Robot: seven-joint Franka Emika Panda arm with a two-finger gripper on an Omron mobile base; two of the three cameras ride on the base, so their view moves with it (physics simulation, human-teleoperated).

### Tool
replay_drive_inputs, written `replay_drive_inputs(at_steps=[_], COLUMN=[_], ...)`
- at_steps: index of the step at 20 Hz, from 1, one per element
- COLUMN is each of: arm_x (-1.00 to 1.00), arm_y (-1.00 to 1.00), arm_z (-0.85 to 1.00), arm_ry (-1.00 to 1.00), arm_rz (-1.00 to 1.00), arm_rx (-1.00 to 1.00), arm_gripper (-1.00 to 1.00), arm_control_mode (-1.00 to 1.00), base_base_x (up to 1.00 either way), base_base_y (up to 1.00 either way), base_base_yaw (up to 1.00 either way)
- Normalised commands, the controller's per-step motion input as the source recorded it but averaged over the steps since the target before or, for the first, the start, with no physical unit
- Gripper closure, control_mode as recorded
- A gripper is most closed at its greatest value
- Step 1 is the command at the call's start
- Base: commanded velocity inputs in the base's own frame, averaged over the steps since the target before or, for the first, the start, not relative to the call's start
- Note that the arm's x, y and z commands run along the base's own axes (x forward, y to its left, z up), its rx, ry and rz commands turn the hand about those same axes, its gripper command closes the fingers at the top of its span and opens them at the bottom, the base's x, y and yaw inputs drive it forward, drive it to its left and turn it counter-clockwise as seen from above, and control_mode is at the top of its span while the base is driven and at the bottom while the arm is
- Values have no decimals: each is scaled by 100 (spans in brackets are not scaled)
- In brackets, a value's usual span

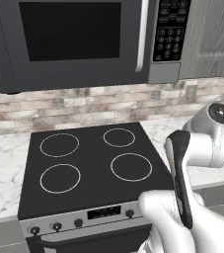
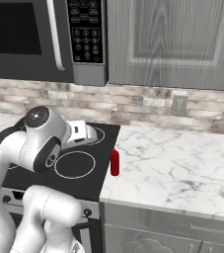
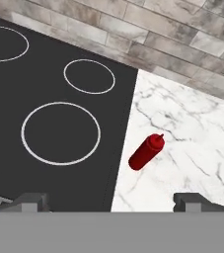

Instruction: Take 2 condiments from the cabinet and move them on the counter near the stove.Make sure the condiments are lined up with each other, next to each other.

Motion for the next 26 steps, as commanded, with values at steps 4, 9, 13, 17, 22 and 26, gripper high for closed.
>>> replay_drive_inputs(at_steps=[4,9,13,17,22,26], arm_x=[0,-6,-24,-19,-12,-13], arm_y=[8,17,5,2,0,0], arm_z=[22,15,29,31,30,27], arm_ry=[0,-7,-15,-7,0,0], arm_rz=[-21,-9,0,0,1,0], arm_rx=[0,0,9,13,16,11], arm_gripper=[-100,-100,-100,-100,-100,-100], arm_control_mode=[-100,-100,-100,-100,-100,-100], base_base_x=[0,0,0,0,0,0], base_base_y=[0,0,0,0,0,0], base_base_yaw=[0,0,0,0,0,0])
